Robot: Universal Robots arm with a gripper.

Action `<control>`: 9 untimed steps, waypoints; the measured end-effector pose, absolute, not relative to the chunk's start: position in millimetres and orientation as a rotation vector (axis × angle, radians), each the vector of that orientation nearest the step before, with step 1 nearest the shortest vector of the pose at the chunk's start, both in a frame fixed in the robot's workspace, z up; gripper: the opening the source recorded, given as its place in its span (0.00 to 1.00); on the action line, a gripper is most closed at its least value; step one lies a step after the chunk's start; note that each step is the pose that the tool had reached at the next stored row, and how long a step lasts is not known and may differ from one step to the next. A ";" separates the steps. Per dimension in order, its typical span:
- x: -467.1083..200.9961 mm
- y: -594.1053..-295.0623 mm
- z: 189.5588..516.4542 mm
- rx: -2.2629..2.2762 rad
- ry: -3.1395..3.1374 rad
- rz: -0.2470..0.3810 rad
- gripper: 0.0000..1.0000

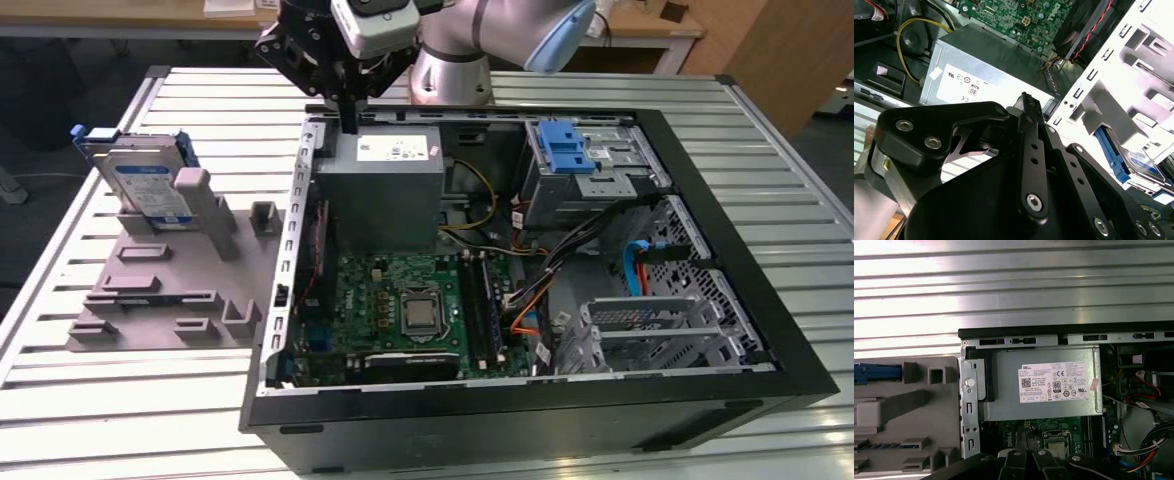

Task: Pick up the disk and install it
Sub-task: 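Reach for the disk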

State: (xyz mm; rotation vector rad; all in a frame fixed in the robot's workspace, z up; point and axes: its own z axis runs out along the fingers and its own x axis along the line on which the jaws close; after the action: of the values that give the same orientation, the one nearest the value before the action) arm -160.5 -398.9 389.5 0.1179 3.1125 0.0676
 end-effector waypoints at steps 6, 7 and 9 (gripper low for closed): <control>-162.1 -398.9 389.3 0.118 3.113 0.068 0.11; -162.3 -398.9 389.3 0.118 3.113 0.068 0.11; -162.8 -398.9 389.2 0.118 3.113 0.068 0.11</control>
State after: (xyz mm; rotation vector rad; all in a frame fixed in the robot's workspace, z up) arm -162.8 -398.9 389.2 0.1179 3.1125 0.0677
